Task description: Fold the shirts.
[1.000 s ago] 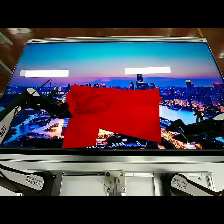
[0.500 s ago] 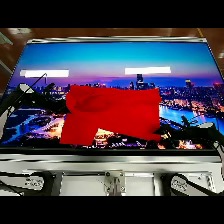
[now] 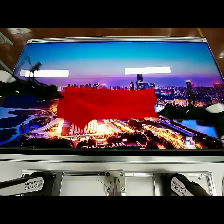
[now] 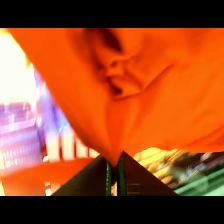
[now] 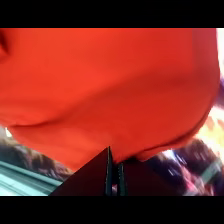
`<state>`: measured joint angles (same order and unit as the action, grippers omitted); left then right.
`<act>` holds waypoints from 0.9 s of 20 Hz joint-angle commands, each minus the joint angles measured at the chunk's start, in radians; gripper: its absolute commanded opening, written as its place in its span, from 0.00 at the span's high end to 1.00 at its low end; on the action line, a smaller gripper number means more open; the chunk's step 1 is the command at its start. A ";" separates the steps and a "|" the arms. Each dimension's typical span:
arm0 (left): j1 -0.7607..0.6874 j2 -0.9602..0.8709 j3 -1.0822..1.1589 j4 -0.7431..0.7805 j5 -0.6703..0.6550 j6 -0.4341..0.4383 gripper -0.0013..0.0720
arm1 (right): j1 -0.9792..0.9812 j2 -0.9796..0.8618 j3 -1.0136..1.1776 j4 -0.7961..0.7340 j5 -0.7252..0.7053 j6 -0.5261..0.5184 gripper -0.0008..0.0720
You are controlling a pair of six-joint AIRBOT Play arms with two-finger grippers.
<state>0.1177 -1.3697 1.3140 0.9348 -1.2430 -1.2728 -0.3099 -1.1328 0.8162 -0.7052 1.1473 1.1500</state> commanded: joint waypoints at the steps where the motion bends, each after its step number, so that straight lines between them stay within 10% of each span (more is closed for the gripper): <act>1: 0.001 0.234 0.227 -0.001 0.072 0.009 0.92 | 0.006 0.204 0.346 0.029 0.015 -0.067 0.90; 8: 0.001 0.682 0.456 0.000 0.480 0.008 0.92 | 0.006 0.407 0.972 -0.264 -0.133 0.087 0.90; 18: 0.001 0.897 0.457 0.248 0.220 -0.128 0.92 | 0.006 0.530 1.053 -0.457 0.069 0.257 0.90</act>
<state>0.1181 -0.5026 1.7679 1.0813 -0.9012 -1.3464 -0.3046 -0.6247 1.8565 -1.0969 1.1095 1.3701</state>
